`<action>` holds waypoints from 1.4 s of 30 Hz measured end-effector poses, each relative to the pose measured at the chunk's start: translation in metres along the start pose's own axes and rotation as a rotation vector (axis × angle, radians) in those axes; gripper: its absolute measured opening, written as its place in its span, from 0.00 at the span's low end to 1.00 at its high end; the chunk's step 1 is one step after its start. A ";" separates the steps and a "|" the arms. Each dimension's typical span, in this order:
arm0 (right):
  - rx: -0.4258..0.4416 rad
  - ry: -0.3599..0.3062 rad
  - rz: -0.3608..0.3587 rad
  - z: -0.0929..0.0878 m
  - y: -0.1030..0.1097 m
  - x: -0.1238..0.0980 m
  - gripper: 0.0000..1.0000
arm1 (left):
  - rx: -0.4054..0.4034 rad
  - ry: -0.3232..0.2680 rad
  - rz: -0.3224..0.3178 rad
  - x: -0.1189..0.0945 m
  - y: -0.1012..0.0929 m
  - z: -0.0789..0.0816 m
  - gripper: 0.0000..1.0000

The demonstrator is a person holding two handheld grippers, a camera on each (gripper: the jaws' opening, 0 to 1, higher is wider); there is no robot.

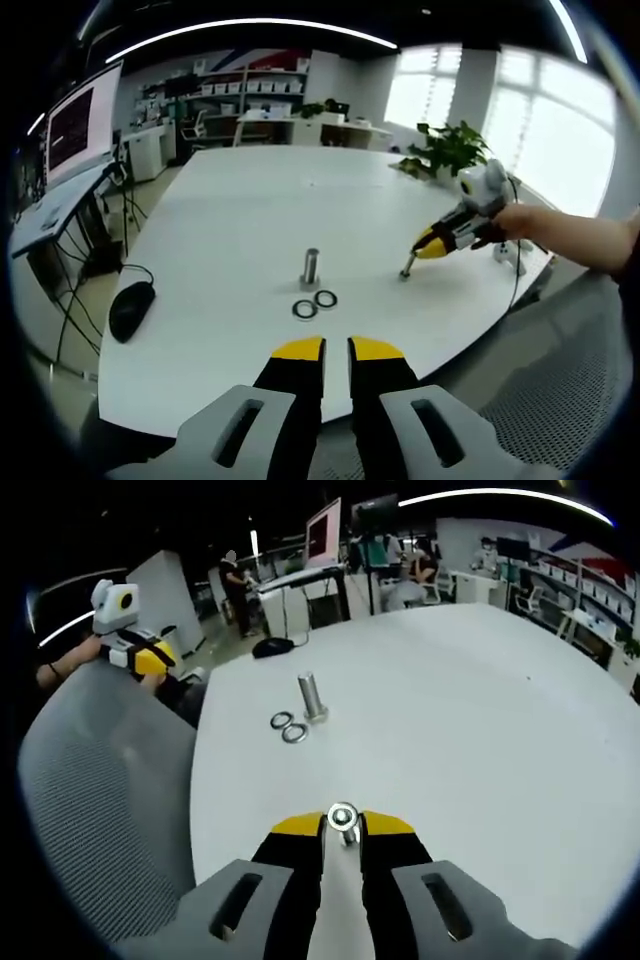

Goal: Place the washer onto the threaded stud by aligning its center hole with the stud, sliding it down to the base, and recovering from edge contact or off-axis alignment until the washer reaches the visible bottom stop.

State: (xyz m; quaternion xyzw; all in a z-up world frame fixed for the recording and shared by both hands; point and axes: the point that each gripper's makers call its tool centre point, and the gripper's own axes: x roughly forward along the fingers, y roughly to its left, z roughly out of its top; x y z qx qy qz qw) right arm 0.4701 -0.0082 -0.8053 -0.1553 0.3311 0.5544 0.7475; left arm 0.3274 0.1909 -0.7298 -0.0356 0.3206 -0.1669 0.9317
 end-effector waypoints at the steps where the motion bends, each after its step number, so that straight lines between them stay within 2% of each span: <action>1: -0.002 0.001 0.000 0.000 0.000 0.000 0.15 | 0.000 0.001 0.000 0.000 0.000 0.000 0.06; 6: -0.031 0.028 0.002 -0.004 0.004 0.006 0.15 | -0.001 0.002 -0.001 0.000 0.000 0.000 0.06; 10: -0.041 0.045 -0.020 -0.007 -0.001 0.006 0.26 | -0.001 0.003 -0.001 0.000 0.000 0.000 0.06; 16: -0.011 0.011 -0.062 -0.003 -0.013 -0.001 0.27 | 0.000 0.007 -0.001 0.001 0.000 0.000 0.06; 21: 0.140 -0.138 -0.035 0.020 -0.015 -0.008 0.27 | -0.001 0.007 -0.001 0.001 0.000 0.000 0.06; 25: 0.201 -0.244 -0.047 0.038 -0.022 -0.017 0.27 | -0.001 0.007 0.000 0.001 0.000 0.000 0.06; 32: 0.302 -0.364 -0.149 0.050 -0.048 -0.036 0.27 | 0.002 0.015 -0.001 0.001 0.000 -0.002 0.06; 37: 0.318 -0.391 -0.217 0.052 -0.062 -0.050 0.27 | 0.006 0.014 -0.005 0.001 -0.002 -0.001 0.06; 42: 0.442 -0.513 -0.256 0.072 -0.079 -0.072 0.27 | 0.005 0.006 -0.005 0.001 -0.001 0.000 0.06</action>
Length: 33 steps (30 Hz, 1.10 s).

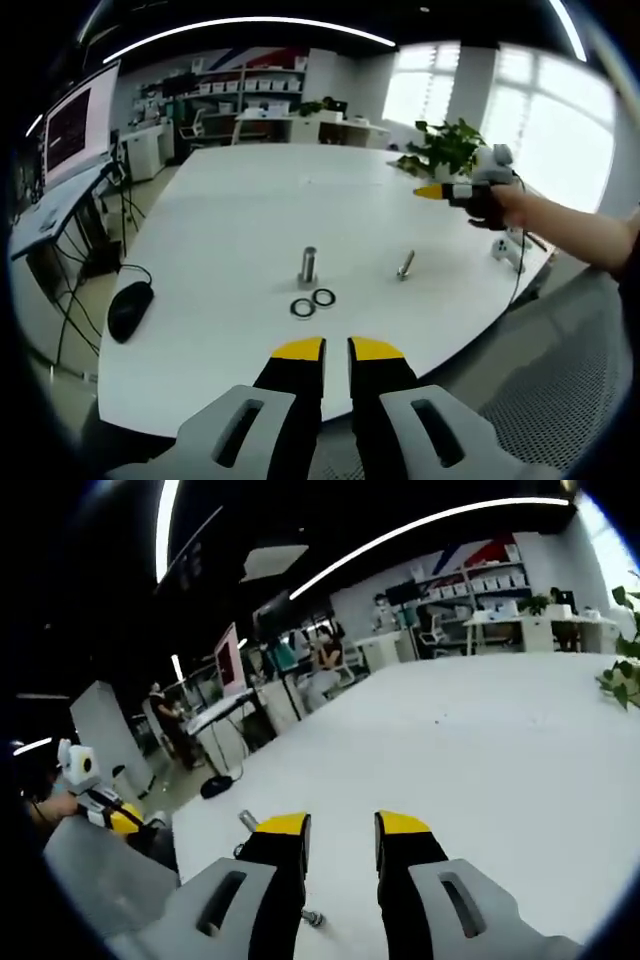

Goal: Place the washer onto the threaded stud by aligning its center hole with the stud, sliding it down to the base, and recovering from edge contact or off-axis alignment until the washer reaches the visible bottom stop.

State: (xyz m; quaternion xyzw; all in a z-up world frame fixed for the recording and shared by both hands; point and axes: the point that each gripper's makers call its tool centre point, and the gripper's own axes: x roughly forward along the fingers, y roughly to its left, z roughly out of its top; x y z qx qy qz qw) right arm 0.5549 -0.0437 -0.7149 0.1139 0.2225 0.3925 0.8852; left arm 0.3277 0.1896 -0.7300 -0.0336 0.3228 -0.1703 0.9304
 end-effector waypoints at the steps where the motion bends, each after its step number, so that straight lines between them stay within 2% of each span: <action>1: 0.025 -0.023 -0.003 0.006 0.000 -0.001 0.27 | -0.001 -0.004 -0.001 0.000 0.000 0.001 0.06; 4: 0.119 -0.098 0.004 0.027 0.001 -0.007 0.28 | -0.001 -0.009 -0.002 0.000 0.000 0.002 0.06; 8: 0.024 -0.105 0.042 0.044 0.015 -0.021 0.29 | -0.001 -0.019 -0.006 -0.001 -0.001 0.003 0.06; 12: -0.031 -0.122 0.063 0.055 0.023 -0.048 0.29 | 0.002 -0.025 -0.007 -0.001 -0.001 0.004 0.06; 16: -0.075 -0.139 0.042 0.054 0.033 -0.081 0.29 | 0.018 -0.010 -0.004 -0.001 -0.002 0.002 0.06; 18: -0.079 -0.145 0.032 0.050 0.037 -0.097 0.29 | 0.033 -0.001 -0.010 -0.001 -0.005 0.001 0.06; 22: -0.095 -0.134 0.025 0.041 0.045 -0.121 0.29 | 0.040 -0.023 -0.034 -0.001 -0.009 0.006 0.04; 24: -0.095 -0.135 0.014 0.036 0.051 -0.133 0.30 | 0.049 -0.003 -0.033 -0.001 -0.010 0.002 0.04; 26: -0.095 -0.130 0.009 0.027 0.057 -0.142 0.30 | 0.074 0.004 -0.033 0.000 -0.011 0.001 0.04; 33: -0.084 -0.043 0.018 -0.020 0.080 -0.155 0.30 | 0.070 0.015 -0.043 0.000 -0.010 -0.001 0.04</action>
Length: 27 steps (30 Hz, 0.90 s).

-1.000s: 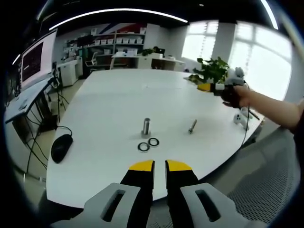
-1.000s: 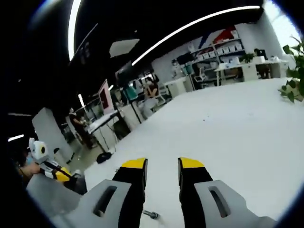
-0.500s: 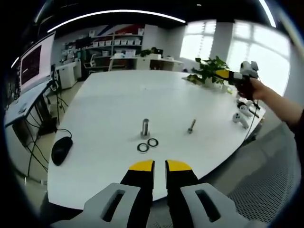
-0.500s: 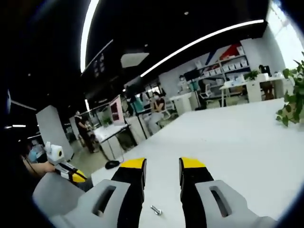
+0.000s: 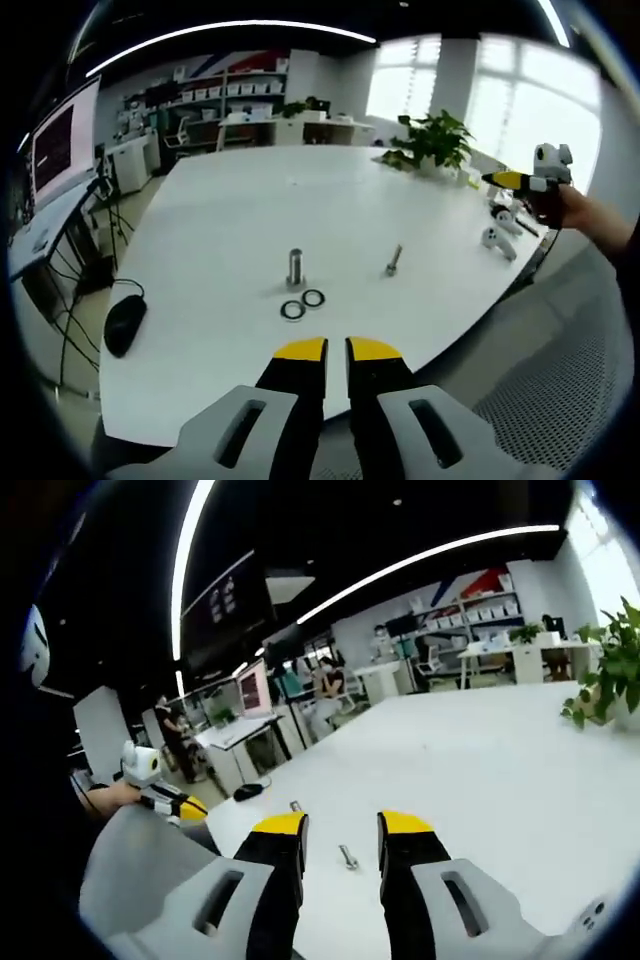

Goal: Place the washer onto the threaded stud by aligning its center hole with the stud, sliding it down to the base, and recovering from edge contact or off-axis alignment until the washer reaches the visible bottom stop.

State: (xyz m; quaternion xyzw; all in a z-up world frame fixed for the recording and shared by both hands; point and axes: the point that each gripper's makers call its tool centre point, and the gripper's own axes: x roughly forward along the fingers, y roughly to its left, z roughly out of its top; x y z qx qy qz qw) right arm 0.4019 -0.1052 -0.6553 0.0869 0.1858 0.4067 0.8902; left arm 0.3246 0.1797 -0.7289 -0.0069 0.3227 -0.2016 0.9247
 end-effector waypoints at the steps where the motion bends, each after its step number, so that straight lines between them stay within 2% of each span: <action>1: 0.005 0.020 0.003 -0.009 0.005 -0.002 0.30 | -0.003 0.001 -0.001 0.000 0.000 0.000 0.05; 7: -0.022 0.100 -0.038 -0.041 0.020 -0.010 0.30 | -0.014 0.009 -0.002 0.000 0.000 -0.001 0.05; 11: -0.022 0.120 -0.038 -0.052 0.032 -0.012 0.30 | -0.012 0.019 -0.007 0.001 0.000 -0.003 0.05; 13: -0.003 0.115 -0.034 -0.053 0.032 -0.015 0.30 | -0.019 0.018 -0.007 0.001 0.001 -0.003 0.05; 15: 0.068 0.110 -0.042 -0.050 0.034 -0.019 0.30 | -0.017 0.022 -0.008 0.001 0.000 -0.004 0.05; 17: 0.107 0.059 -0.038 -0.041 0.036 -0.022 0.29 | -0.012 0.028 -0.005 0.001 0.000 -0.005 0.05; 19: 0.097 0.065 -0.050 -0.043 0.036 -0.024 0.28 | -0.014 0.028 -0.004 0.002 0.001 -0.005 0.05; 22: 0.043 0.086 -0.104 -0.051 0.025 -0.026 0.28 | -0.032 0.015 -0.017 0.001 -0.001 -0.002 0.05; 24: 0.077 0.102 -0.124 -0.058 0.023 -0.024 0.28 | -0.051 -0.085 -0.040 -0.002 -0.005 0.015 0.05; 27: 0.054 0.092 -0.137 -0.057 0.018 -0.023 0.27 | -0.055 -0.051 -0.031 -0.002 -0.003 0.009 0.06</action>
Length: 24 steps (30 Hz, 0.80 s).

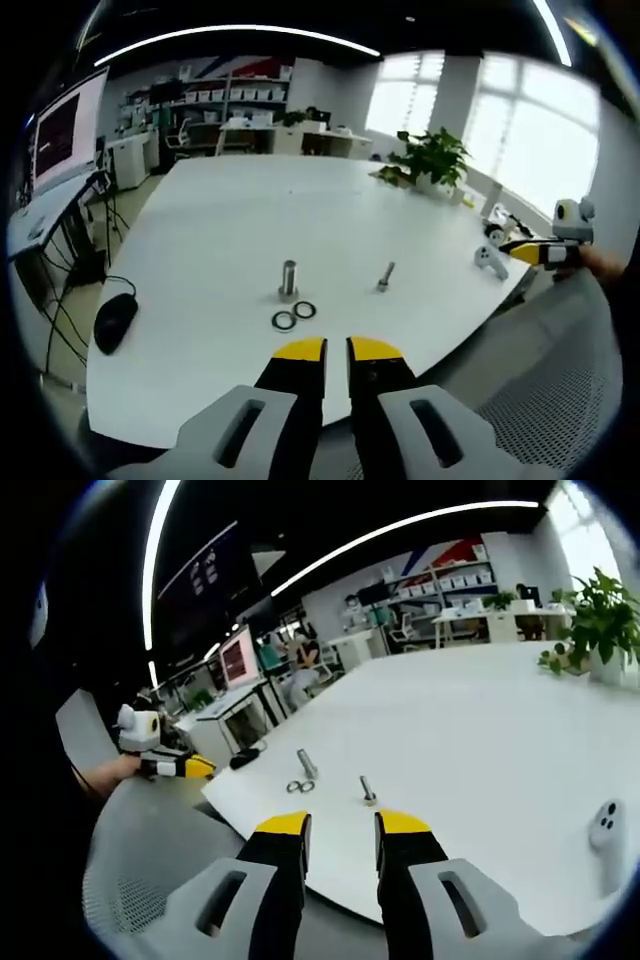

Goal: Place the washer onto the threaded stud by aligning its center hole with the stud, sliding it down to the base, and recovering from edge contact or off-axis alignment until the washer reaches the visible bottom stop.

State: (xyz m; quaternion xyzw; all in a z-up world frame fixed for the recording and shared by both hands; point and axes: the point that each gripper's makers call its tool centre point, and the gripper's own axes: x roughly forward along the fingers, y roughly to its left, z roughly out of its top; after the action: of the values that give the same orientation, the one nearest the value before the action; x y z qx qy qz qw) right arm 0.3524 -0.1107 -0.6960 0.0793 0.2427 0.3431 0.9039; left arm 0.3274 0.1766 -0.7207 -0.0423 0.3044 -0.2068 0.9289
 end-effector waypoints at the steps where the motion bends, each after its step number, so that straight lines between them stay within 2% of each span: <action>1: -0.003 0.003 -0.005 0.000 -0.001 0.000 0.27 | 0.011 0.007 0.003 0.001 0.000 -0.001 0.06; 4: -0.062 0.019 -0.015 -0.003 0.000 0.001 0.27 | 0.020 0.009 0.010 0.001 0.002 -0.002 0.07; 10: -0.061 0.026 -0.033 -0.005 -0.004 0.002 0.26 | 0.025 0.022 0.009 0.002 0.002 -0.004 0.08; 14: -0.068 0.013 -0.041 -0.003 -0.005 0.002 0.26 | 0.026 0.004 -0.008 0.001 0.000 0.000 0.09; 17: -0.058 0.008 -0.041 -0.003 -0.006 0.001 0.26 | -0.071 -0.038 -0.075 0.001 -0.006 0.008 0.09; 18: -0.058 0.003 -0.046 -0.002 -0.007 0.001 0.26 | -0.089 -0.039 -0.073 0.000 -0.004 0.008 0.09; 21: -0.038 -0.017 -0.047 0.001 -0.008 0.000 0.26 | -0.020 -0.019 -0.069 0.002 0.002 0.009 0.09; 22: -0.035 -0.021 -0.050 0.001 -0.008 0.000 0.26 | 0.030 -0.033 -0.095 0.004 -0.001 0.015 0.09; 24: -0.030 -0.024 -0.054 0.001 -0.009 0.000 0.26 | 0.063 -0.031 -0.128 0.007 -0.007 0.022 0.09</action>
State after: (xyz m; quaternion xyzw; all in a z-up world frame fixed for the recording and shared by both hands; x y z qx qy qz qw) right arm 0.3580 -0.1175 -0.6973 0.0631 0.2290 0.3211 0.9168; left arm 0.3424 0.1661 -0.7055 -0.0357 0.2803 -0.2746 0.9191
